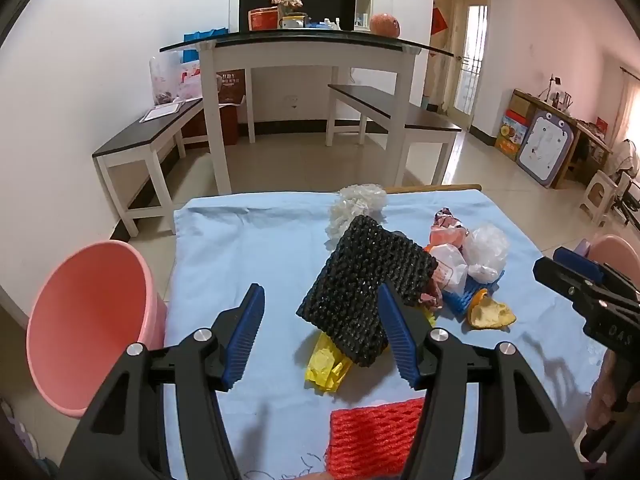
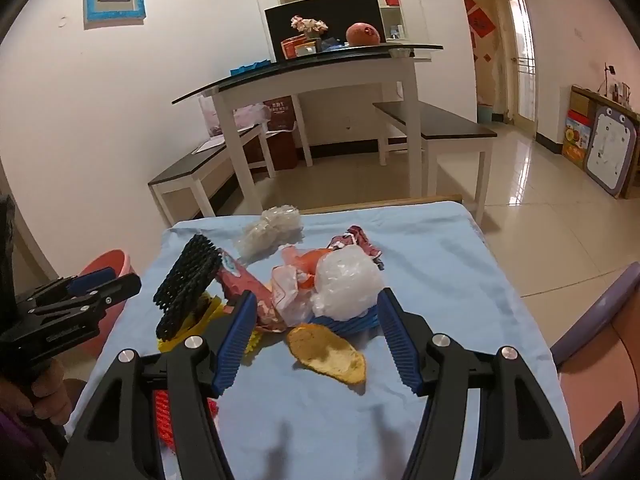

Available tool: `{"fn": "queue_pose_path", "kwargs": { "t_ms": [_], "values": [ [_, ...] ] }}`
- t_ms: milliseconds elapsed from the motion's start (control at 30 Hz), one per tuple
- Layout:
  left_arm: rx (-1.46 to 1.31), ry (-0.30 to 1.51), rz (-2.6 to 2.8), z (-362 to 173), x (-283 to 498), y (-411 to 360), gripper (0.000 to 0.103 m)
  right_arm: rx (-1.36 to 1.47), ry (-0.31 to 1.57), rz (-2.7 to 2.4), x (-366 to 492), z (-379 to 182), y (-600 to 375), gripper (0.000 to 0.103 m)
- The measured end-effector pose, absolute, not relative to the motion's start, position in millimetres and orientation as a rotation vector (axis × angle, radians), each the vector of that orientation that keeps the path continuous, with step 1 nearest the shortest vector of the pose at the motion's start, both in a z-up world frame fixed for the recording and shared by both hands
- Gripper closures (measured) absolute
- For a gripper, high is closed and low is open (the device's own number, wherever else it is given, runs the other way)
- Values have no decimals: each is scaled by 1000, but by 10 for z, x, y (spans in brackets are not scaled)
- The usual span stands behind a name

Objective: Collect trash
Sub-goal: 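Move the left tool toward the black foam net sleeve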

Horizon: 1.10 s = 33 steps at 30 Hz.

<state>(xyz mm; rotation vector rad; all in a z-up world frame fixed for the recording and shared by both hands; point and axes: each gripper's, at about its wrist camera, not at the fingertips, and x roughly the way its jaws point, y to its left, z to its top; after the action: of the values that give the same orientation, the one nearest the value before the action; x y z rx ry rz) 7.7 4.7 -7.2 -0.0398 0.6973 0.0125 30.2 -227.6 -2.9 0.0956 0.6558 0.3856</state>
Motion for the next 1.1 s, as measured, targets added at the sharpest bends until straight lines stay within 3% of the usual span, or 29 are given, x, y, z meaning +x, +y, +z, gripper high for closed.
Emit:
{"fn": "queue_pose_path", "kwargs": {
  "t_ms": [1100],
  "values": [
    [-23, 737, -64, -162, 328, 151, 43, 146, 696, 305, 669, -232, -2389, 41]
  ]
}}
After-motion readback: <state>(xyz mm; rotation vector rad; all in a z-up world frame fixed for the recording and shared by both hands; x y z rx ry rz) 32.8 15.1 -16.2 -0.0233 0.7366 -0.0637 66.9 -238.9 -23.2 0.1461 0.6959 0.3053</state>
